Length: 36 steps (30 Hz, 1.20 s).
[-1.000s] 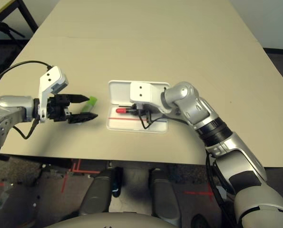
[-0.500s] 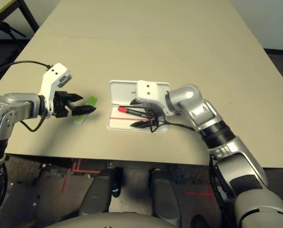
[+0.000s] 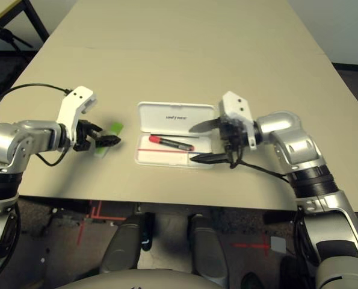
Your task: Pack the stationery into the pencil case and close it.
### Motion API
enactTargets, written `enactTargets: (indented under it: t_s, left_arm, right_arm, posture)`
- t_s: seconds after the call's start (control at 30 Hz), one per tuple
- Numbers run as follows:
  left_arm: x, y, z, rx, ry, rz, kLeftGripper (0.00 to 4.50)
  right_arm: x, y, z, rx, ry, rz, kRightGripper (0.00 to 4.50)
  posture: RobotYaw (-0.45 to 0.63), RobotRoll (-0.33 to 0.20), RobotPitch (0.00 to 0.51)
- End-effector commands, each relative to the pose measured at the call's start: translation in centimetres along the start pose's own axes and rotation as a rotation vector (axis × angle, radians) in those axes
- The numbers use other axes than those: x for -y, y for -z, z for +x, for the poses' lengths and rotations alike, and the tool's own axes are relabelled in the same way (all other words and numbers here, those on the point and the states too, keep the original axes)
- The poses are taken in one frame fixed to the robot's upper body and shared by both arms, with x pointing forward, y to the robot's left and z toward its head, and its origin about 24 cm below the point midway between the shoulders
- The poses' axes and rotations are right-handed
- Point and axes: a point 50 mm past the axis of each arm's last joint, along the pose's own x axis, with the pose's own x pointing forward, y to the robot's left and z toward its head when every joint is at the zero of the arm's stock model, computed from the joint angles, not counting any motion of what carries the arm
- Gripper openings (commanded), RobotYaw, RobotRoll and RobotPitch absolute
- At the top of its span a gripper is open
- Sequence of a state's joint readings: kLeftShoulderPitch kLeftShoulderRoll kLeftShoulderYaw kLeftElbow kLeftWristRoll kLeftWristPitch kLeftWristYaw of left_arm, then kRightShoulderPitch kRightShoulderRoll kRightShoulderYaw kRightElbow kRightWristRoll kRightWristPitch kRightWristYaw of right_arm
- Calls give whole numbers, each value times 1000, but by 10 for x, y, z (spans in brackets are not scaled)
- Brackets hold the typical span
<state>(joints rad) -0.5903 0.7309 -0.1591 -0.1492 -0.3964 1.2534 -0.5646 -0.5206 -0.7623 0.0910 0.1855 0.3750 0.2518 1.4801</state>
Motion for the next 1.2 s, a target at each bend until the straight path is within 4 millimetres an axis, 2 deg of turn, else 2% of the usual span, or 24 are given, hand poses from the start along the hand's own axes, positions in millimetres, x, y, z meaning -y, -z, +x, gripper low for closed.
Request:
enactTargets:
  t_s: [0.03,0.2,0.23,0.27,0.53,0.67,0.73,0.9,1.03,1.2]
  left_arm:
    - [0,8,3,-39,-21,33,3543]
    - [-1,16,9,-87,-53,114,1507]
    - [-1,17,9,-86,-49,114,1171]
    - [-1,17,9,-86,-47,114,1071]
    - [-6,14,1,-49,-2,220,1072]
    - [-3,11,-9,-16,115,349,1072]
    - [-4,11,-13,-16,138,392,1072]
    - [-3,2,-25,12,206,501,1072]
    - [6,-13,-33,41,291,579,1072]
    - [25,-26,-33,73,386,653,1072]
  right_arm:
    - [-1,5,-11,-2,28,6,4500]
    - [-3,2,-6,35,37,7,4500]
    - [-3,1,-5,39,36,6,4500]
    - [-3,0,-4,43,38,3,4500]
    - [-2,-4,-4,55,53,2,4500]
    - [-7,-6,-12,75,25,9,4500]
    - [-10,-9,-15,124,-3,-4,4500]
    - [-15,-13,-24,123,-56,11,4500]
    - [-16,-17,-36,140,-55,3,4500]
    - [-18,-16,-45,131,-22,3,4500]
  posture:
    - [264,0,164]
    - [253,0,164]
    - [247,0,163]
    - [247,0,163]
    - [245,0,164]
    - [245,0,166]
    - [244,0,169]
    - [239,0,173]
    - [231,0,177]
    - [218,0,179]
